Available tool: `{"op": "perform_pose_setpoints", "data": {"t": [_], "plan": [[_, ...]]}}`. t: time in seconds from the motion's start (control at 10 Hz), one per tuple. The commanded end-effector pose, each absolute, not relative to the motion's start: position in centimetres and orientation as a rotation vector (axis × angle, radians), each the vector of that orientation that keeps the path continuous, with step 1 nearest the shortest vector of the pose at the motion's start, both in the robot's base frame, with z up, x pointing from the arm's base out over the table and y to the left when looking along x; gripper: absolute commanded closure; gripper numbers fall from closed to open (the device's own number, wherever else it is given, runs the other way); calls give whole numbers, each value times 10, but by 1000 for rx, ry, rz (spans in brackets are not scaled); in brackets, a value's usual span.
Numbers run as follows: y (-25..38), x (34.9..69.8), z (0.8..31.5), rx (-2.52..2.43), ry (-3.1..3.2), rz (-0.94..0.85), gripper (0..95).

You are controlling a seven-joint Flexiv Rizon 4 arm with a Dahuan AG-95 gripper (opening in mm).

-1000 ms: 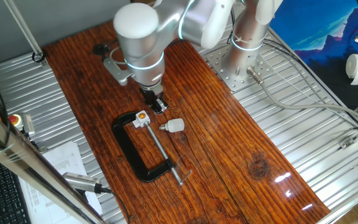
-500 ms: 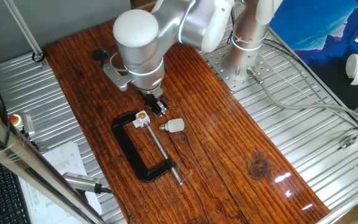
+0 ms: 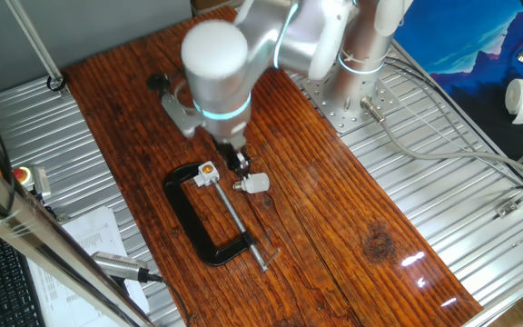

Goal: Install the light bulb by rotating it

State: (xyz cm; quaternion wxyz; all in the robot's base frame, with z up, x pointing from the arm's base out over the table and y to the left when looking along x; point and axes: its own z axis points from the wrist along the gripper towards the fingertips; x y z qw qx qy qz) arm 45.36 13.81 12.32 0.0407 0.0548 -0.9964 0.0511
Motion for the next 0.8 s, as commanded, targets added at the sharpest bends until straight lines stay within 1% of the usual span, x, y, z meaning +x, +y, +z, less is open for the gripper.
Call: {"op": "perform_pose_setpoints", "data": {"t": [0.1, 0.8], "plan": [[144, 448, 120, 157, -3051, 216, 380], [152, 437, 102, 83, -3074, 243, 380]]}}
